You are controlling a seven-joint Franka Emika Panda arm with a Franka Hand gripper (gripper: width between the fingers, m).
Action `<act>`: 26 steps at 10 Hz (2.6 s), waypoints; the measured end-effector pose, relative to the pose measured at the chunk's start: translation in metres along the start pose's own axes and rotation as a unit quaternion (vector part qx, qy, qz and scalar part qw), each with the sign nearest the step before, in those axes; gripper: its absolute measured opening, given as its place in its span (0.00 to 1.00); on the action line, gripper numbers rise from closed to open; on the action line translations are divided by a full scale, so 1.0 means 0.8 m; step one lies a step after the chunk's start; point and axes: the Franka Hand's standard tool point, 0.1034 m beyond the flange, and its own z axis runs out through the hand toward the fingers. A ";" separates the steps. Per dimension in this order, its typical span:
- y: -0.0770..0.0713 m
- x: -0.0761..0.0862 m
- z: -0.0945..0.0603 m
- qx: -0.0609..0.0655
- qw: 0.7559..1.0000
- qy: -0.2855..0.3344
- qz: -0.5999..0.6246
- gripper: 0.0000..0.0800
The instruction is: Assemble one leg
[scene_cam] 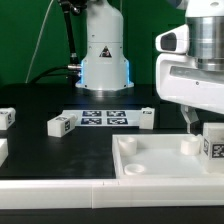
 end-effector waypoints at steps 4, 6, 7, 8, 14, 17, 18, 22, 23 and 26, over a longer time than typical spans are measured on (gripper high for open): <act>0.003 0.006 -0.001 -0.002 0.983 0.000 -0.184 0.81; 0.004 0.007 0.000 -0.004 0.961 0.002 -0.276 0.81; 0.005 0.008 0.000 -0.005 0.952 0.002 -0.305 0.81; 0.005 0.009 0.000 -0.005 0.936 0.002 -0.353 0.81; 0.006 0.010 0.000 -0.005 0.917 0.002 -0.400 0.36; 0.007 0.012 0.000 -0.002 0.954 0.001 -0.300 0.36; 0.006 0.011 0.000 -0.001 0.967 0.003 -0.255 0.36; 0.005 0.011 0.000 0.005 0.998 0.002 -0.065 0.36; 0.005 0.012 0.000 0.008 1.000 0.002 -0.027 0.36; 0.002 0.007 0.001 0.010 0.995 0.000 0.103 0.36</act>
Offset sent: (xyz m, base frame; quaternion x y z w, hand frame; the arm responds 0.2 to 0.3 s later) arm 0.0028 -0.0007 -0.0016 -0.0051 -0.0025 -0.1855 0.9826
